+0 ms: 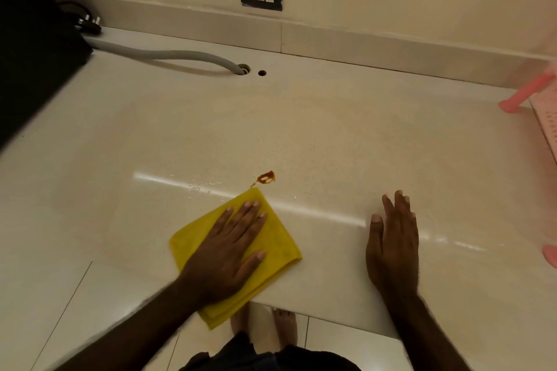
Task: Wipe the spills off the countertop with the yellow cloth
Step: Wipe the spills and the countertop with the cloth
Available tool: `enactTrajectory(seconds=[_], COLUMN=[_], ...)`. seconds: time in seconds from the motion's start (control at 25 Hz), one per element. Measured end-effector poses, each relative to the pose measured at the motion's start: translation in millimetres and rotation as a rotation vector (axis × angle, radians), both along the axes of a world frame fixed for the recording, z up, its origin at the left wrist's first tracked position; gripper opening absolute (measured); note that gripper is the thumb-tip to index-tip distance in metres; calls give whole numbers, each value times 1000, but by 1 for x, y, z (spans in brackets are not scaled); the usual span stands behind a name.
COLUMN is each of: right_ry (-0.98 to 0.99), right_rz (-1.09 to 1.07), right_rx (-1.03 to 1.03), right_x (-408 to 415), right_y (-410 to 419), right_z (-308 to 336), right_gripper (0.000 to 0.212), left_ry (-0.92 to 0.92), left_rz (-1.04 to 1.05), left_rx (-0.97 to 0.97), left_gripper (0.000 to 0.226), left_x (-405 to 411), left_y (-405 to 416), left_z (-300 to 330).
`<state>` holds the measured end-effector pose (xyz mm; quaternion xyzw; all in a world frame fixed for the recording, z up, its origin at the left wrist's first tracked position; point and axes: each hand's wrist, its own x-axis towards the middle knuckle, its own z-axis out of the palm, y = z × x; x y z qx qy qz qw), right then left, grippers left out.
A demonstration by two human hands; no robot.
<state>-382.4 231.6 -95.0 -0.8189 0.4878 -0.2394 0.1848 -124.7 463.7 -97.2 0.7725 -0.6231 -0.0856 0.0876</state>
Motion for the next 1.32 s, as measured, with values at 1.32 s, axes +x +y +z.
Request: enactTrajectory(seconds=[1.32], right_ry=[71], right_rz=[-12], right_rx=[-61], right_x=[6], right_y=[2], right_z=[-2], right_gripper=[65], left_ry=[-72], left_rz=[867], left_rx=[-13], left_gripper=[82], left_x=[91], left_y=[-120], left_z=[2])
